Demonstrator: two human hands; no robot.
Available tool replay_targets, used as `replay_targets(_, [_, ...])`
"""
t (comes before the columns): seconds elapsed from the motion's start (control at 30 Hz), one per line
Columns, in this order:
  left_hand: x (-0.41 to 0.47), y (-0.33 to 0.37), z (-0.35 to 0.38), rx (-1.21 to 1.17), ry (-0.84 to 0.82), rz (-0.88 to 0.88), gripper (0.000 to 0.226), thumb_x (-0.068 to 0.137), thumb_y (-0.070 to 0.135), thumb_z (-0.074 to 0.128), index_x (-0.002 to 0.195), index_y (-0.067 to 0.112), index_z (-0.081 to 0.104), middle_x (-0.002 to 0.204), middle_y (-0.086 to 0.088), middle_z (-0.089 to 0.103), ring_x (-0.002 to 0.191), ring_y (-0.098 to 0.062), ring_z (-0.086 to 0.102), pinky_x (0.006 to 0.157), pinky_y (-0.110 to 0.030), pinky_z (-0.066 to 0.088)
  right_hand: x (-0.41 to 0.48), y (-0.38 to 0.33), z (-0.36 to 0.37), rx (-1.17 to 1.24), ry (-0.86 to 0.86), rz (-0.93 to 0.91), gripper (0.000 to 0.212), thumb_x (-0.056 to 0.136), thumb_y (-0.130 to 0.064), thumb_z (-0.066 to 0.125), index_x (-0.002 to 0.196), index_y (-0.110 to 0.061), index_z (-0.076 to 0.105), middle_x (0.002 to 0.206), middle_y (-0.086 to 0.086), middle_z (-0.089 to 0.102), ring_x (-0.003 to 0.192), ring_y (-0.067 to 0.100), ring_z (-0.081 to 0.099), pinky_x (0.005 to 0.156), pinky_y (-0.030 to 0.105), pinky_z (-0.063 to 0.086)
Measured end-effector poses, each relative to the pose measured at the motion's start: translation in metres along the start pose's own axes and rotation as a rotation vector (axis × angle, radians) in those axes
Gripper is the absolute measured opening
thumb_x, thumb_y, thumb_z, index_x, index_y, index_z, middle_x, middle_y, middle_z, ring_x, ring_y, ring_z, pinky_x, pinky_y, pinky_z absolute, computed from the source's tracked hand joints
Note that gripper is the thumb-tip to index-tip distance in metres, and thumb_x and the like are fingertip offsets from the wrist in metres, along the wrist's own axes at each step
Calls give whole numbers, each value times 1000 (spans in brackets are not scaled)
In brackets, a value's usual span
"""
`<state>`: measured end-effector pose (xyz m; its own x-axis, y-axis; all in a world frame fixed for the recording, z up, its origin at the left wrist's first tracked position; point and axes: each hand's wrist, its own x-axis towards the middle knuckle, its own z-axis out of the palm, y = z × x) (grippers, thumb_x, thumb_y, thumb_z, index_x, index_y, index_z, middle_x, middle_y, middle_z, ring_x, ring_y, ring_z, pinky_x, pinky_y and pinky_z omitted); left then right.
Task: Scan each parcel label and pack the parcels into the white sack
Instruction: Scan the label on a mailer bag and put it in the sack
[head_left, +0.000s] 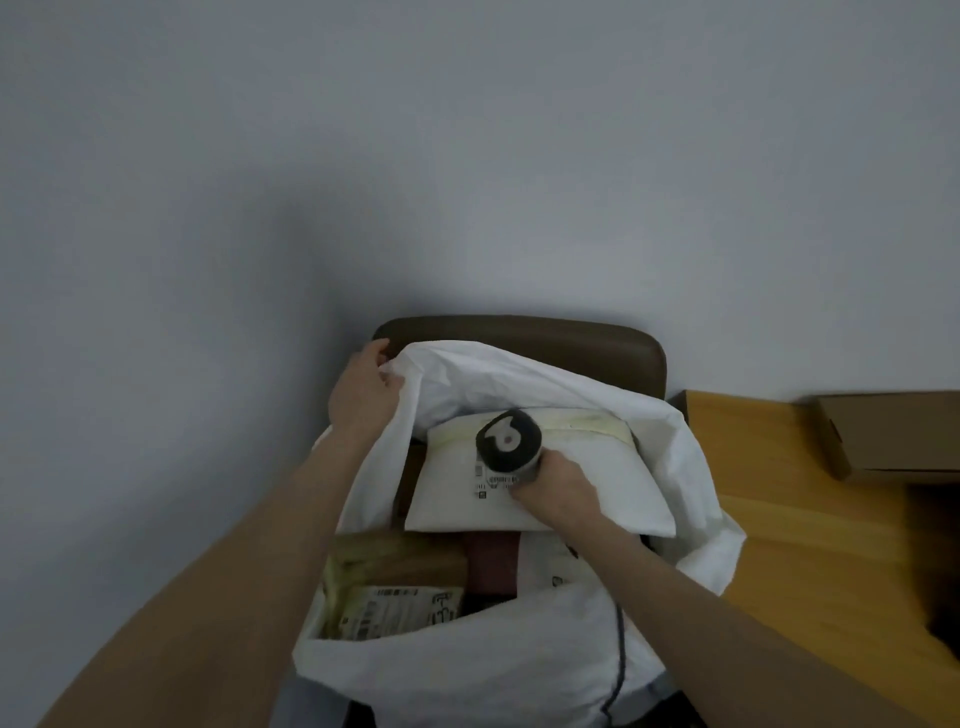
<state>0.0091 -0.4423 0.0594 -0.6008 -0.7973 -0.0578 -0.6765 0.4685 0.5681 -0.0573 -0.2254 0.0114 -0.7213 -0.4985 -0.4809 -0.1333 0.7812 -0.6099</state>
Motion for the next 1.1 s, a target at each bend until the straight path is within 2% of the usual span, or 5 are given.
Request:
replay_targets(0.13, [-31,-10,15,213,124,168,43,91,17,57,133,18,48,132,-10,45,112,-24,51,89,-29,43,-14,17,-2,51,-34,55,14,81,-19,66,90,-19,56,92,3,61,85,19,57,68,26,44])
replay_targets(0.3, [-67,-16,39,403,83,421,30,87,14,55,117,17,62,120,-8,54,109,-26,48,91,-35,39,-17,26,-14,289,-156,75,38,80,-7,73,115,-1,62,113,13,63,100,21,56,82,29,45])
replay_targets(0.57, [-146,-2,40,333,-355,309,34,82,50,65,108,29,63,110,8,58,100,-10,51,84,-27,43,-62,51,-52,277,-3,113,7,75,-8,66,80,-8,61,70,7,63,60,19,63,60,30,54])
replay_targets(0.77, [-241,29,92,544,-607,476,72,66,67,68,128,35,49,122,10,58,110,-14,53,90,-34,38,-102,102,-77,257,71,146,7,77,-15,68,78,-12,61,76,7,68,69,22,68,61,31,52])
replay_targets(1.1, [-231,82,61,331,54,352,22,92,32,56,108,31,70,111,9,69,105,-18,62,82,-31,41,-121,153,-103,404,198,145,42,86,-36,69,114,-5,62,112,15,66,102,34,61,86,45,52])
